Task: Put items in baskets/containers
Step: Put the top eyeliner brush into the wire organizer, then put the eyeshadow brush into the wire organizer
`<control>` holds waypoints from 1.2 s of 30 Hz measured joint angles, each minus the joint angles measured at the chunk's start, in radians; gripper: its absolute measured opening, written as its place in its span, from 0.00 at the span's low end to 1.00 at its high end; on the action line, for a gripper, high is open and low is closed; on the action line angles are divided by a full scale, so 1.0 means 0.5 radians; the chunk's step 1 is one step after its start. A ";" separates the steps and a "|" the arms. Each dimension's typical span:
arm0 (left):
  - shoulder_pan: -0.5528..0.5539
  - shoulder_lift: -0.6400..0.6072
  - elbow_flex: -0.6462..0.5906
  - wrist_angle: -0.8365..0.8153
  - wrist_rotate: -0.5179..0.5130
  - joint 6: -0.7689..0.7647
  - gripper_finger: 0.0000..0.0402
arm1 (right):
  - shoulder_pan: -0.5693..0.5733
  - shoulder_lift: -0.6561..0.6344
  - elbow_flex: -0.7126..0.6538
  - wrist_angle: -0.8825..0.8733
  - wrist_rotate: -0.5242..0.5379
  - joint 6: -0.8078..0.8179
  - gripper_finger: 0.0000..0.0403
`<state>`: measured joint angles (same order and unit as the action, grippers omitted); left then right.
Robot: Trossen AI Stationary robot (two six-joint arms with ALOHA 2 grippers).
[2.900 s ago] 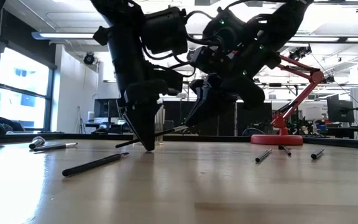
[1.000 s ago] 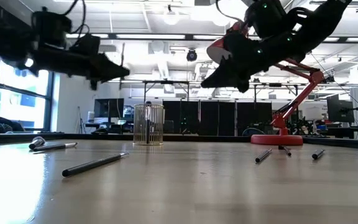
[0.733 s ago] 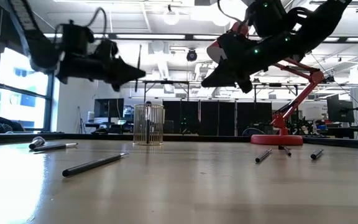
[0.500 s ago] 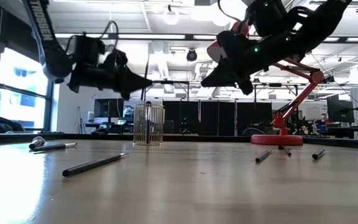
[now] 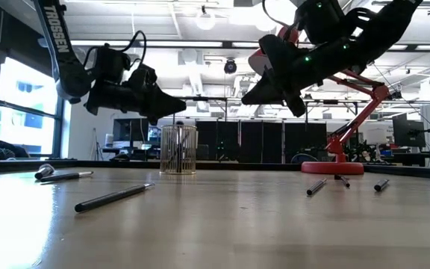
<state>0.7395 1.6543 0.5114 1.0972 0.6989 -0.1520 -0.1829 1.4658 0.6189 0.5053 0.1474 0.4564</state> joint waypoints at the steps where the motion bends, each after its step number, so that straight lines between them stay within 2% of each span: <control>1: 0.000 0.000 0.000 0.005 -0.006 0.001 0.19 | 0.000 0.000 0.000 0.000 0.000 0.000 0.00; 10: 0.000 -0.081 0.061 0.230 -0.048 -0.126 0.20 | 0.000 0.000 0.002 -0.085 -0.010 0.008 0.00; 14: -0.049 -0.195 0.111 0.209 -0.092 -0.201 0.19 | 0.000 -0.001 0.002 -0.284 -0.011 0.167 0.00; 17: -0.124 -0.342 0.137 0.116 -0.155 -0.230 0.14 | 0.000 -0.038 0.002 -0.526 -0.001 0.223 0.00; 21: -0.292 -0.522 0.185 -0.347 -0.294 -0.135 0.02 | 0.000 -0.162 0.002 -0.874 0.004 0.225 0.00; 26: -0.603 -0.688 0.363 -1.173 -0.840 0.105 0.01 | 0.000 -0.390 0.002 -1.295 -0.040 0.235 0.00; 31: -0.900 -0.696 0.662 -1.926 -1.303 0.151 0.01 | 0.000 -0.583 0.002 -1.582 -0.216 0.301 0.00; 36: -1.137 -0.590 0.894 -2.434 -1.682 -0.023 0.00 | 0.001 -0.667 0.002 -1.622 -0.252 0.081 0.01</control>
<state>0.1708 1.3594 0.9584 -0.1199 -0.1423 -0.1637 -0.1825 1.1325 0.6197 -0.3060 0.0213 0.4969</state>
